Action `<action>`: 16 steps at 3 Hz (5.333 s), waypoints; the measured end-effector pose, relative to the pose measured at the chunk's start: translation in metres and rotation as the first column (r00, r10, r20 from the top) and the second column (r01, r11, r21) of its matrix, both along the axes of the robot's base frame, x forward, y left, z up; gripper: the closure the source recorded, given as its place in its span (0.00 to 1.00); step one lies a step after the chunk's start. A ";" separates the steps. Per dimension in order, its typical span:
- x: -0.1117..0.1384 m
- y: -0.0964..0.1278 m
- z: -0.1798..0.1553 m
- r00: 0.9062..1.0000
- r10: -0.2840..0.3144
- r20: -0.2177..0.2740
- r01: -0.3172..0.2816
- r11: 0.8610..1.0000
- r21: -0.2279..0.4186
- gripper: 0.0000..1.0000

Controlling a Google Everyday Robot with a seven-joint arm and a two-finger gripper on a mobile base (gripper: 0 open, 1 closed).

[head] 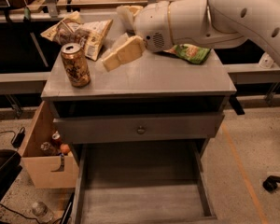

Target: Place orange can into middle drawer

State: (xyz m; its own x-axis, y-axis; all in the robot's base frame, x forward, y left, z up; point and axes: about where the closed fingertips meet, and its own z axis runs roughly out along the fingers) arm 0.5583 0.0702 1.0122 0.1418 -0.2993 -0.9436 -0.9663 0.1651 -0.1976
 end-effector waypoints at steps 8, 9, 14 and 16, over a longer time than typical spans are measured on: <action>0.093 0.118 -0.114 0.997 0.005 -0.081 0.004 0.993 0.115 0.41; 0.092 0.121 -0.114 0.997 0.010 -0.081 -0.001 0.993 0.115 0.65; -0.021 0.033 -0.040 0.987 0.158 0.009 -0.158 0.987 -0.012 1.00; -0.086 -0.046 -0.154 0.956 0.213 -0.200 -0.231 0.971 -0.068 1.00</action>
Offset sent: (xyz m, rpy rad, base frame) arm 0.0035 0.0098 -0.0141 -0.0431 0.0238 -0.0430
